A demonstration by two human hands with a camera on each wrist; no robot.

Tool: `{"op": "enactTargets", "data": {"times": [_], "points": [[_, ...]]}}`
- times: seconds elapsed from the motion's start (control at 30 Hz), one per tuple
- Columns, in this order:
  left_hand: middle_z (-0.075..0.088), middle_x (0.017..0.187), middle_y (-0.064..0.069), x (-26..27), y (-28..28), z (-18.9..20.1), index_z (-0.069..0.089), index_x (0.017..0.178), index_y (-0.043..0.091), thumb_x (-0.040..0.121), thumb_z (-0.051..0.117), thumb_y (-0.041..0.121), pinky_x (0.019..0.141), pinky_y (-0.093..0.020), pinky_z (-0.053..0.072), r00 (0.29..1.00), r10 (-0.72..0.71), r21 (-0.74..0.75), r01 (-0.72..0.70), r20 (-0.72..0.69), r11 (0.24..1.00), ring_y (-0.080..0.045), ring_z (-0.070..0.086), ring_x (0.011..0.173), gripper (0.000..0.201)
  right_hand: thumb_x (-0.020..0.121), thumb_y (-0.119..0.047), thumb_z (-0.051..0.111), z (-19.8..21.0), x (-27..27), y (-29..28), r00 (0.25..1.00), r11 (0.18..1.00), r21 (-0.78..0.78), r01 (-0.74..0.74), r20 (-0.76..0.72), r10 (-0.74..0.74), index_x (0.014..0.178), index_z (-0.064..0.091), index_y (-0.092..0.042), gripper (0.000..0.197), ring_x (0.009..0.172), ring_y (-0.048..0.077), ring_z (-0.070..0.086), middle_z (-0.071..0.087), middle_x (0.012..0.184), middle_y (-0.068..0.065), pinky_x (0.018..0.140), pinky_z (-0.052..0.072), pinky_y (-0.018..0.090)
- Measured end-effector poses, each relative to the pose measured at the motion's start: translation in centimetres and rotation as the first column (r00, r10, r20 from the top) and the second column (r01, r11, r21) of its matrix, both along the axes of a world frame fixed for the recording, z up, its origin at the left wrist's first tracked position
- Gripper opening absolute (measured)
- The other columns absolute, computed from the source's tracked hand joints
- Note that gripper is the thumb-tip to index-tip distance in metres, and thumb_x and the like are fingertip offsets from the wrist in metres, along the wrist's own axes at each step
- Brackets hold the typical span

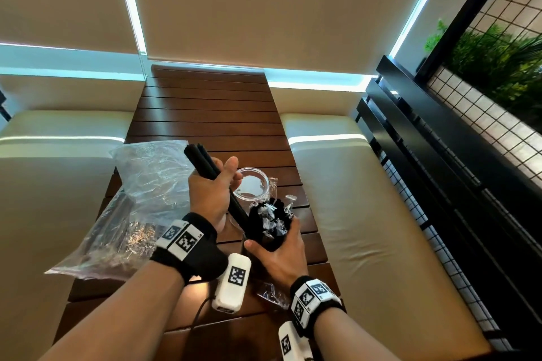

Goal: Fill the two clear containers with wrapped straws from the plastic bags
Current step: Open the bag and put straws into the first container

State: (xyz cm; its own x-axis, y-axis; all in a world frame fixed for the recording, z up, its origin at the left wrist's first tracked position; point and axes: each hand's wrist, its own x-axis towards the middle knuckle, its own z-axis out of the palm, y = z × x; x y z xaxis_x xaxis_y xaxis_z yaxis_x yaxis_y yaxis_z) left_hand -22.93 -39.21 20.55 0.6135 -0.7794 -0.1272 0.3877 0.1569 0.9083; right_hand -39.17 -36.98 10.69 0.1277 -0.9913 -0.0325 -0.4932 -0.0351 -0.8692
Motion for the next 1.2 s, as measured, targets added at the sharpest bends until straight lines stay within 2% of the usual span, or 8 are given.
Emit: {"op": "enactTargets", "data": {"times": [0.4, 0.57, 0.67, 0.77, 0.87, 0.97, 1.1, 1.2], "points": [[0.065, 0.066, -0.006, -2.6, -0.2, -2.4, 0.056, 0.067, 0.029, 0.078, 0.076, 0.042, 0.074, -0.050, 0.058, 0.944, -0.020, 0.157, -0.034, 0.329, 0.987, -0.030, 0.068, 0.070, 0.027, 0.054, -0.059, 0.083, 0.7, 1.5, 0.0, 0.997, 0.997, -0.026, 0.075, 0.008, -0.075, 0.108, 0.043, -0.037, 0.071, 0.093, 0.000, 0.061, 0.061, 0.105, -0.013, 0.078, 0.056, 0.026], [0.057, 0.075, 0.005, -4.1, 0.9, -3.5, 0.051, 0.069, 0.027, 0.084, 0.073, 0.034, 0.068, -0.032, 0.049, 0.837, -0.124, 0.181, 0.030, 0.533, 0.983, -0.018, 0.059, 0.070, 0.028, 0.056, -0.052, 0.083, 0.3, 1.6, -0.4, 0.998, 0.999, 0.003, 0.048, 0.032, -0.048, 0.106, 0.043, -0.038, 0.065, 0.089, 0.004, 0.065, 0.063, 0.102, -0.010, 0.076, 0.059, 0.032], [0.045, 0.102, 0.002, -4.8, 1.8, -5.3, 0.056, 0.080, 0.024, 0.087, 0.069, 0.031, 0.086, -0.029, 0.048, 0.702, -0.176, 0.191, 0.058, 0.690, 0.980, -0.016, 0.055, 0.094, 0.016, 0.063, -0.043, 0.081, 0.1, 1.2, -0.6, 0.997, 1.000, -0.004, 0.029, 0.067, -0.029, 0.107, 0.046, -0.038, 0.057, 0.089, 0.004, 0.066, 0.065, 0.103, -0.009, 0.077, 0.060, 0.033], [0.043, 0.108, 0.000, -4.9, 2.4, -6.3, 0.059, 0.086, 0.023, 0.086, 0.067, 0.039, 0.093, -0.027, 0.045, 0.709, -0.273, 0.259, 0.131, 0.650, 0.957, -0.015, 0.052, 0.101, 0.017, 0.063, -0.038, 0.081, 0.1, 0.5, -0.6, 0.998, 1.000, 0.003, 0.004, 0.069, -0.004, 0.110, 0.044, -0.038, 0.060, 0.090, 0.005, 0.067, 0.064, 0.103, -0.008, 0.077, 0.060, 0.033], [0.044, 0.106, 0.003, -4.2, 2.6, -6.0, 0.055, 0.088, 0.023, 0.083, 0.074, 0.031, 0.083, -0.011, 0.039, 0.712, -0.301, 0.267, 0.164, 0.634, 0.950, -0.008, 0.051, 0.096, 0.022, 0.062, -0.050, 0.082, 0.7, -0.4, -0.4, 0.996, 0.996, -0.020, -0.091, -0.008, 0.091, 0.134, 0.030, -0.038, 0.090, 0.115, 0.007, 0.056, 0.049, 0.132, -0.008, 0.094, 0.053, 0.030], [0.049, 0.099, 0.005, -3.3, 2.5, -5.5, 0.053, 0.091, 0.021, 0.083, 0.073, 0.032, 0.075, -0.017, 0.042, 0.664, -0.320, 0.257, 0.195, 0.676, 0.947, -0.006, 0.053, 0.090, 0.023, 0.074, -0.070, 0.063, 2.2, -1.4, -0.4, 0.981, 0.961, -0.205, -0.184, -0.096, 0.168, 0.152, 0.008, -0.030, 0.104, 0.138, 0.011, 0.033, 0.021, 0.155, -0.005, 0.110, 0.035, 0.036], [0.054, 0.104, 0.006, -3.0, 3.4, -6.7, 0.053, 0.105, 0.029, 0.081, 0.073, 0.042, 0.081, -0.029, 0.048, 0.632, -0.405, 0.279, 0.294, 0.661, 0.914, -0.008, 0.056, 0.095, 0.034, 0.092, -0.055, 0.039, 7.0, -0.4, -1.5, 0.995, 0.884, -0.457, -0.103, -0.044, 0.094, 0.149, 0.032, -0.026, 0.065, 0.142, 0.011, 0.028, 0.028, 0.154, -0.001, 0.114, 0.031, 0.040], [0.052, 0.117, 0.011, -3.1, 4.0, -7.7, 0.041, 0.122, 0.032, 0.066, 0.083, 0.052, 0.088, -0.025, 0.050, 0.592, -0.514, 0.283, 0.441, 0.621, 0.851, -0.003, 0.055, 0.106, 0.073, 0.099, -0.044, 0.026, 10.7, 2.2, -2.5, 0.962, 0.807, -0.545, -0.229, -0.254, 0.101, 0.141, 0.049, -0.024, 0.052, 0.141, 0.010, 0.031, 0.042, 0.149, -0.002, 0.115, 0.024, 0.035]]}}
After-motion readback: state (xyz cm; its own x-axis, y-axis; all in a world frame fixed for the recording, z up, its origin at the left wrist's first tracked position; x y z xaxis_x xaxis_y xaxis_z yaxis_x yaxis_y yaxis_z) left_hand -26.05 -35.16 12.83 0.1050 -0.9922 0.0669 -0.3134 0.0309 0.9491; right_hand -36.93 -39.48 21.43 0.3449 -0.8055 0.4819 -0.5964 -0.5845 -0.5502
